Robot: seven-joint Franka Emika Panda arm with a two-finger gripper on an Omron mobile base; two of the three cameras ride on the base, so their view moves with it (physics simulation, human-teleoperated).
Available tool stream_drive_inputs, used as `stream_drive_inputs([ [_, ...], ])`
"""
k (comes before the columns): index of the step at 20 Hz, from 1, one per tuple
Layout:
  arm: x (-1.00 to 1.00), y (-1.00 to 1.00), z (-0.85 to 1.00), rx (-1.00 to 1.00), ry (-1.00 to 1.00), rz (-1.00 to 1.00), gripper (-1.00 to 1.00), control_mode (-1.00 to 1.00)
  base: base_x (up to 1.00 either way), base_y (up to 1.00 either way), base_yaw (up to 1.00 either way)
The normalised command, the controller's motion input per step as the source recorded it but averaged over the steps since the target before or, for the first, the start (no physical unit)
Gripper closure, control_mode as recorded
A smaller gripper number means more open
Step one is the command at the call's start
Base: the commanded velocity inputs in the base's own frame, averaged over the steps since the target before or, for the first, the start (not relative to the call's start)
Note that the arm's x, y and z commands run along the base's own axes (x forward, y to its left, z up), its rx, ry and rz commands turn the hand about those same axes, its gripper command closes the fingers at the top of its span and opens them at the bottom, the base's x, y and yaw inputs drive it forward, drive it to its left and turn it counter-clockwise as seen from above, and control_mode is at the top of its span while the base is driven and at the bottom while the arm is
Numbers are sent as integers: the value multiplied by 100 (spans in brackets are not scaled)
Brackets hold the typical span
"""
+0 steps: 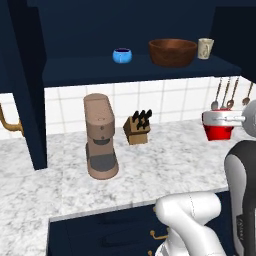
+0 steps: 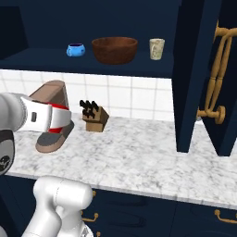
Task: Gather all objects into one cabinet and sort the glasses and bowls to opposite sides.
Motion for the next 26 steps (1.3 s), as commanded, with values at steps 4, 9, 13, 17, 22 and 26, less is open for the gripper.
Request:
stream_drive_inputs([
  [4,-1,-33,47,0,0,0,100,-100,0,0,0],
  [9,11,-22,72,0,7,-7,100,-100,0,0,0],
  [13,0,-1,28,0,5,-2,100,-100,0,0,0],
  [17,1,-5,5,0,4,0,100,-100,0,0,0],
  [22,20,-43,0,1,0,0,100,-100,0,0,0],
  [26,29,-73,0,0,-3,0,100,-100,0,0,0],
])
